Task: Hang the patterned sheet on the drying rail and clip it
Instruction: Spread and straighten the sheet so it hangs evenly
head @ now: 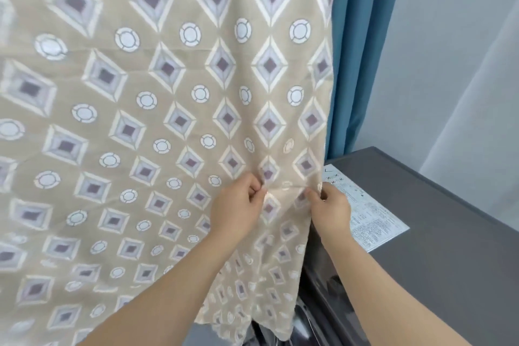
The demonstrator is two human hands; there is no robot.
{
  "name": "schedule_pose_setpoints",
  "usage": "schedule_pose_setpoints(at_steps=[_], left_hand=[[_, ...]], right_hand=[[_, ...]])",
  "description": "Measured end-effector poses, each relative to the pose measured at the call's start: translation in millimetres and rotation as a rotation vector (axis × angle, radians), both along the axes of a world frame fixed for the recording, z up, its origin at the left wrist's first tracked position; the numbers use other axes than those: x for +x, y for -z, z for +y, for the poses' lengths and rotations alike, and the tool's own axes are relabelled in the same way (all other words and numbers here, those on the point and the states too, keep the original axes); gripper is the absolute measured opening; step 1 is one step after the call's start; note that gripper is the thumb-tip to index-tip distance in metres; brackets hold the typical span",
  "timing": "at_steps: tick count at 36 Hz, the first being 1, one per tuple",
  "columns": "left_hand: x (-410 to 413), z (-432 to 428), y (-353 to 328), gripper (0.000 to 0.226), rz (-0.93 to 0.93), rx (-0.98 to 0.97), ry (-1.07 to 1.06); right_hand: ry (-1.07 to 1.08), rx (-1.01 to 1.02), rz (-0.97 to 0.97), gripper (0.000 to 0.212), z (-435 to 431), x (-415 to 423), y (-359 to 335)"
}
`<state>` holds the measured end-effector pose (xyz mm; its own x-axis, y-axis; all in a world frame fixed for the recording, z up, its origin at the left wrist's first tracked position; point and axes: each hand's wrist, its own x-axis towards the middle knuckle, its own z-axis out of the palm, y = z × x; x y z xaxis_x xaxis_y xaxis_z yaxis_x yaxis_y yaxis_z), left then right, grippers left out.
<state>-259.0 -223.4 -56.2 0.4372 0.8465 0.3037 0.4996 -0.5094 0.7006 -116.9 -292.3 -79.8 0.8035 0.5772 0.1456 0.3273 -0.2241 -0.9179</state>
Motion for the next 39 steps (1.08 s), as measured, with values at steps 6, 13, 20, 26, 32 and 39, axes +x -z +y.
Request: schedule_pose_setpoints(at_steps=[6,13,20,26,32,39], left_hand=[[-4,5,-1,0.027,0.011,-0.079,0.139],[12,1,-19,0.012,-0.093,-0.083,0.157],[12,9,-44,0.013,-0.139,-0.025,0.142],[6,26,-98,0.021,-0.205,0.104,0.154],[-7,44,-159,0.022,-0.235,0.269,0.144],[-14,62,-218,0.02,-0.268,0.473,0.158]], right_hand=[[0.146,0.125,0.099,0.027,-14,17,-3],[0.053,0.018,0.032,0.03,-1,12,-14],[0.054,0.157,0.052,0.038,15,-4,-54],[-0.054,0.294,-0.063,0.04,41,-3,-122],[-0.089,0.489,-0.007,0.034,75,11,-191],[-0.234,0.483,0.35,0.04,107,31,-246]])
